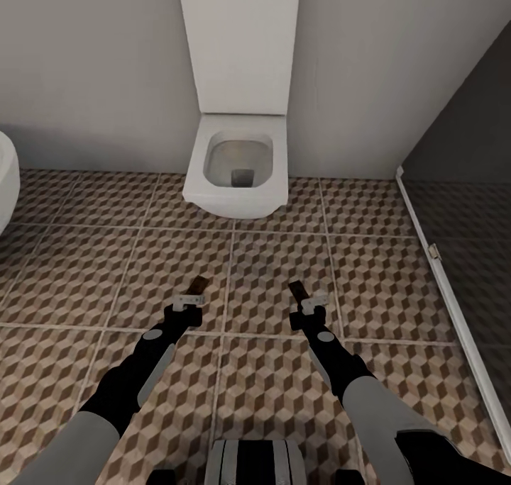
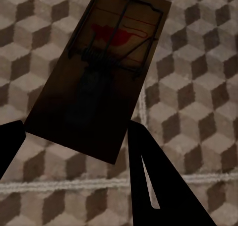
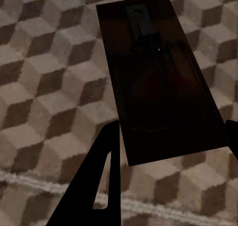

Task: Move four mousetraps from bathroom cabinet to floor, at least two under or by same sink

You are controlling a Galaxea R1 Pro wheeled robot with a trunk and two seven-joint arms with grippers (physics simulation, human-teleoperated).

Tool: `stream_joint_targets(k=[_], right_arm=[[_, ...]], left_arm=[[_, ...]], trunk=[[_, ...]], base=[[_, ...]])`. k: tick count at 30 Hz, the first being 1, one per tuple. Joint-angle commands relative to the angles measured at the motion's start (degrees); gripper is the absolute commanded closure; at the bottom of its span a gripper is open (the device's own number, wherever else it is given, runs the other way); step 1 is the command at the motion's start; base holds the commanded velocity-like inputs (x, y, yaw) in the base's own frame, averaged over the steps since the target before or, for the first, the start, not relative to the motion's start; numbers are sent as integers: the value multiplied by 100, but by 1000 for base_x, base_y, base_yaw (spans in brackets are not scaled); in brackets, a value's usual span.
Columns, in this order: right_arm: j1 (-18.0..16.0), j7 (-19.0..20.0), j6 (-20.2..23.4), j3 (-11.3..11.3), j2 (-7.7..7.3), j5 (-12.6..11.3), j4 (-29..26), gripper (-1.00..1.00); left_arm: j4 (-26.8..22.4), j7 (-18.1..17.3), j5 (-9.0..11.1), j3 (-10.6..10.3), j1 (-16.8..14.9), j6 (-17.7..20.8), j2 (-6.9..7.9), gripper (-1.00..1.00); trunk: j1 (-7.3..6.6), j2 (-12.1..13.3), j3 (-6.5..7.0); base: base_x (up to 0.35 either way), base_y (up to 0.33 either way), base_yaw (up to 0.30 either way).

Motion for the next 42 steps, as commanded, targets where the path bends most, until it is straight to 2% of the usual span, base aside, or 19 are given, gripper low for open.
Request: stream_joint_targets(k=[1,22,24,27,31,37,42], right_arm=[[-2,-17,-16,-16,4,42,6,100],[2,-17,-16,-16,4,42,12,100],[2,-17,-16,-16,4,42,13,100],[2,-17,-16,-16,4,43,13,100],[2,-17,-16,-17,4,42,13,100],[2,-17,-21,-19,4,42,7,100],[2,-17,-23,-18,4,42,6,100]], left_arm=[[-24,75,42,-31,-2,24,11,100],[-399,83,-21,-42,7,-2,37,100],[-429,84,-105,-80,14,-2,37,100],[-475,94,-233,-243,28,-1,38,100],[-518,106,-288,-383,34,-2,39,100],[-559,110,-305,-434,43,2,38,100],[-559,110,-307,-437,44,10,37,100]], trunk=[[22,-43,-31],[483,-885,-605],[527,-965,-659],[593,-1086,-741],[680,-1246,-851],[812,-1487,-1015],[825,-1493,-1172]], base=[[0,0,0],[0,0,0],[0,0,0],[0,0,0],[0,0,0],[0,0,0],[0,0,0]])
